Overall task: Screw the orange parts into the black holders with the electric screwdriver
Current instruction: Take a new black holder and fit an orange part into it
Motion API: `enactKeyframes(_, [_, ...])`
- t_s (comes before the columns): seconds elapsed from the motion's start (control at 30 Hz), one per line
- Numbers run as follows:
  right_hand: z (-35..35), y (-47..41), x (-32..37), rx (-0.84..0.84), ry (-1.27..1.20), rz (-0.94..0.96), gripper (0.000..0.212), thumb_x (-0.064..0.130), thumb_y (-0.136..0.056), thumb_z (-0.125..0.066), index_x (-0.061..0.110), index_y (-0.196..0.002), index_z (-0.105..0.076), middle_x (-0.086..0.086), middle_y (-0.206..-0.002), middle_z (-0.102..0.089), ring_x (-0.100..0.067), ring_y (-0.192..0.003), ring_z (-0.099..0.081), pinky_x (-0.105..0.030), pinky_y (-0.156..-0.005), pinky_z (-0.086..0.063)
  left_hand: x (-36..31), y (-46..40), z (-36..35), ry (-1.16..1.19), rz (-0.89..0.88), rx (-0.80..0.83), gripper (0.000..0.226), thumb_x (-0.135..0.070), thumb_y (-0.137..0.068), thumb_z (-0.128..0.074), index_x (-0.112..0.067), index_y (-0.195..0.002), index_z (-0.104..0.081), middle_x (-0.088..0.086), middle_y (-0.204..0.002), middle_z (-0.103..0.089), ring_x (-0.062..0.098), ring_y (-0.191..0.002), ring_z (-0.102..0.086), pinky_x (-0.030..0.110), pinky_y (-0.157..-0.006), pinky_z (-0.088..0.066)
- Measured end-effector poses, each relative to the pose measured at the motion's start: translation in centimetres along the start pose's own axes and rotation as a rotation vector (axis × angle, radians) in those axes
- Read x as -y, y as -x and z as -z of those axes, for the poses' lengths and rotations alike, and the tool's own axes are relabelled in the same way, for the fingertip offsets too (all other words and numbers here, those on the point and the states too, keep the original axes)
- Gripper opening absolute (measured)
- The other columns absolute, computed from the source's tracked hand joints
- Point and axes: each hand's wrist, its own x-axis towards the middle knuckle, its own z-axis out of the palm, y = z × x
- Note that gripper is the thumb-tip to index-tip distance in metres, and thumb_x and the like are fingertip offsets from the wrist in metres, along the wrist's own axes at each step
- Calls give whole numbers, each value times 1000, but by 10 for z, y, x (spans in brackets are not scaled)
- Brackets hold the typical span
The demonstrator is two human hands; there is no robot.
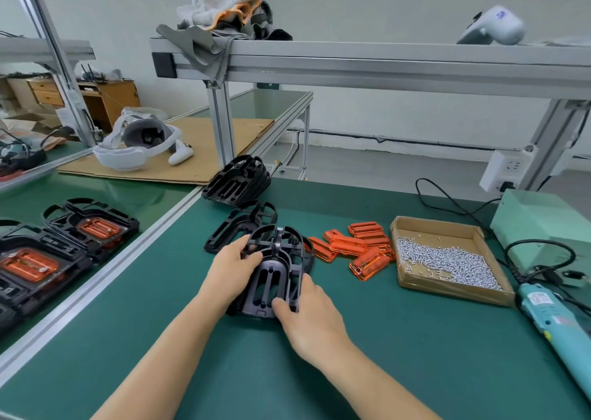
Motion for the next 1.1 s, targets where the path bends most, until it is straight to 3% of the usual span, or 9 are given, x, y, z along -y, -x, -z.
enactKeyframes(0.1, [-4, -5, 8, 20, 12, -9, 38, 44, -95, -45, 20, -124, -43, -3, -121, -47, -24, -117, -46, -38, -97, -41, 0, -5, 9, -24, 4, 0, 18, -19, -89, -56, -36, -85, -61, -12, -80, -68, 7, -77, -63, 23, -67, -48])
enactKeyframes(0.27, [-5, -12, 12, 40, -18, 0, 37, 45, -93, -49, 22, -121, -47, -3, -116, -48, -25, -111, -50, -40, -96, -43, 3, -7, 18, 5, 9, -22, 16, -17, -90, -57, -33, -90, -61, -10, -93, -68, 14, -86, -64, 28, -74, -50])
enactKeyframes(0.4, [-4, -8, 6, -19, -82, 39, 27, 40, -93, -50, 26, -115, -49, 2, -107, -50, -21, -104, -53, -35, -89, -44, -6, -3, 15, -9, -19, -36, 48, -19, -91, -58, -23, -138, -47, -9, -102, -62, 3, -80, -57, 25, -74, -44])
enactKeyframes(0.5, [3, -1, -3, -117, -105, 100, 15, 39, -94, -50, 28, -104, -46, 7, -94, -48, -11, -85, -49, -31, -72, -38, -22, 5, 8, 16, -84, -50, 57, -19, -91, -58, -18, -145, -38, -3, -127, -58, 12, -109, -56, 26, -96, -41])
enactKeyframes(0.57, [13, 4, -13, -172, -95, 135, 13, 40, -94, -48, 28, -97, -43, 7, -88, -47, -6, -75, -45, -28, -64, -34, -33, 13, 1, 69, -105, -56, 58, -18, -91, -59, -18, -145, -38, -4, -141, -48, 13, -129, -45, 24, -103, -32])
enactKeyframes(0.63, [26, 10, -26, -217, -105, 145, 12, 40, -95, -48, 29, -98, -46, 6, -88, -51, -6, -77, -47, -28, -66, -37, -41, 23, -10, 154, -92, -22, 56, -15, -92, -58, -18, -144, -39, -1, -142, -49, 16, -130, -45, 27, -106, -33])
enactKeyframes(0.8, [64, 27, -62, -288, -80, 106, 17, 38, -97, -50, 30, -111, -50, 6, -98, -55, -14, -89, -51, -29, -76, -38, -53, 46, -44, 415, -14, 138, 52, -3, -90, -57, -17, -139, -45, -7, -122, -62, 12, -110, -60, 38, -103, -44])
enactKeyframes(0.97, [103, 35, -92, -165, 70, 63, 31, 34, -100, -45, 15, -122, -55, -3, -116, -56, -22, -110, -52, -31, -86, -38, -56, 56, -64, 457, 21, 270, 35, -1, -84, -60, -26, -109, -64, -9, -91, -66, 11, -74, -64, 50, -84, -55])
enactKeyframes(1.1, [123, 30, -109, -63, 116, 96, 27, 28, -100, -47, 17, -121, -59, -4, -114, -58, -21, -110, -53, -35, -95, -40, -53, 57, -75, 312, -4, 318, 30, -17, -84, -64, -32, -109, -65, -4, -108, -65, 11, -91, -64, 41, -87, -54])
